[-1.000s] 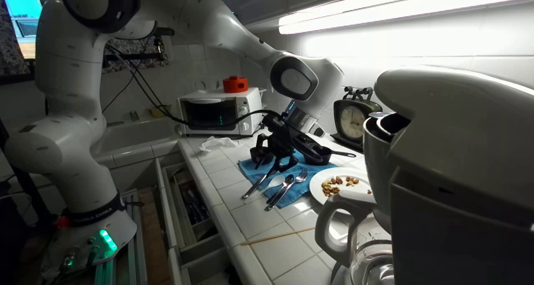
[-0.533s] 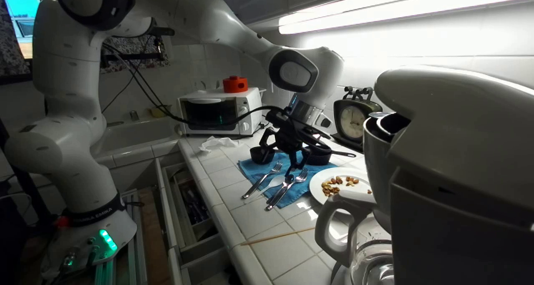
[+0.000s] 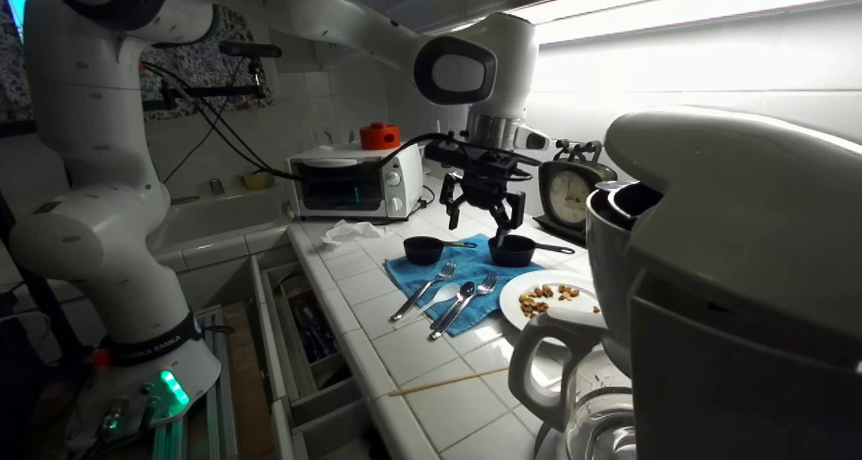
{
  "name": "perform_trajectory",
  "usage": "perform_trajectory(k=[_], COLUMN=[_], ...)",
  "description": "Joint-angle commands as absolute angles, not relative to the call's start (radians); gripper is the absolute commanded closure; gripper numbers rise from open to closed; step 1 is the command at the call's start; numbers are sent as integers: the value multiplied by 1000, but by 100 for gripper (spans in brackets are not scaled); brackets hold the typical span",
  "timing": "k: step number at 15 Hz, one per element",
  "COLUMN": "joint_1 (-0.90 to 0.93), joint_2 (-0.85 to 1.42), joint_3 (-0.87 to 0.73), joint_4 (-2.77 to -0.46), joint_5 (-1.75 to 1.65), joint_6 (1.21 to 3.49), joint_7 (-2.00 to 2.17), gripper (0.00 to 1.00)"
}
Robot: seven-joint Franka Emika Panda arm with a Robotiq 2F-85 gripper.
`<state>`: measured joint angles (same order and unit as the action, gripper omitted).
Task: Use on of the forks to stir the contents on the white plate
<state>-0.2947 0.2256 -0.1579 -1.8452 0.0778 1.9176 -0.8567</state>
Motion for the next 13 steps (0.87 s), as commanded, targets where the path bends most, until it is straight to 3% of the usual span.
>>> perform_trajectory(k=[1, 13], joint_1=[-271, -270], joint_2=[141, 73], joint_3=[-168, -182], joint_4=[-1929, -1991], joint_5=[49, 54], joint_6=[1983, 2010], joint_7=[-739, -679], gripper=[0, 0])
